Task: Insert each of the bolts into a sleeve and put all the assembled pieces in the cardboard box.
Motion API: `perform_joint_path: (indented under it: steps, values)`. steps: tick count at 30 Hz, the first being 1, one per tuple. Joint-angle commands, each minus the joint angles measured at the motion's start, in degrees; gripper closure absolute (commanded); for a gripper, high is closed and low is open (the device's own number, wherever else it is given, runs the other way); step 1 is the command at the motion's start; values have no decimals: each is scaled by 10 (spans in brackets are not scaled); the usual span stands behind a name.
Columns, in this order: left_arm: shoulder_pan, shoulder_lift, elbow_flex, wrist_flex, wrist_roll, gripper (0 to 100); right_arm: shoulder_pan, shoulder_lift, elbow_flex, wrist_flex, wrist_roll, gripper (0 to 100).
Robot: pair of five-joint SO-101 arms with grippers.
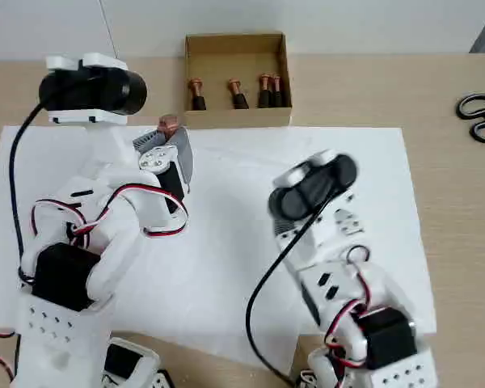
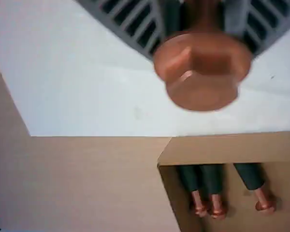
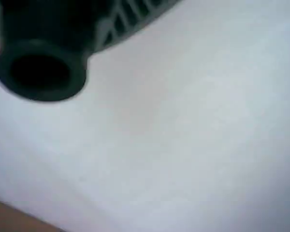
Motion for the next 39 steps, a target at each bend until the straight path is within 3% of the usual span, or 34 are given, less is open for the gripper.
perform_joint_path:
  steps: [1, 8, 13, 20, 25, 29, 39]
  values:
    - [4, -9, -1, -18, 6, 993, -28, -43, 46, -67, 2, 995]
    - [72, -8, -1, -18, 8, 993, -31, -121, 184, -187, 2, 995]
    - [84, -7, 5, -25, 58, 993, -71, -187, 292, -235, 2, 995]
    - [84, -13, 108, -148, 64, 993, -94, -260, 381, -254, 2, 995]
    - [84, -14, 193, -267, -7, 994, -94, -268, 386, -254, -13, 995]
    - [84, -40, 211, -273, -6, 994, -94, -268, 386, -251, -59, 995]
    - [87, -181, 342, -341, -8, 994, -96, -273, 405, -253, -63, 995]
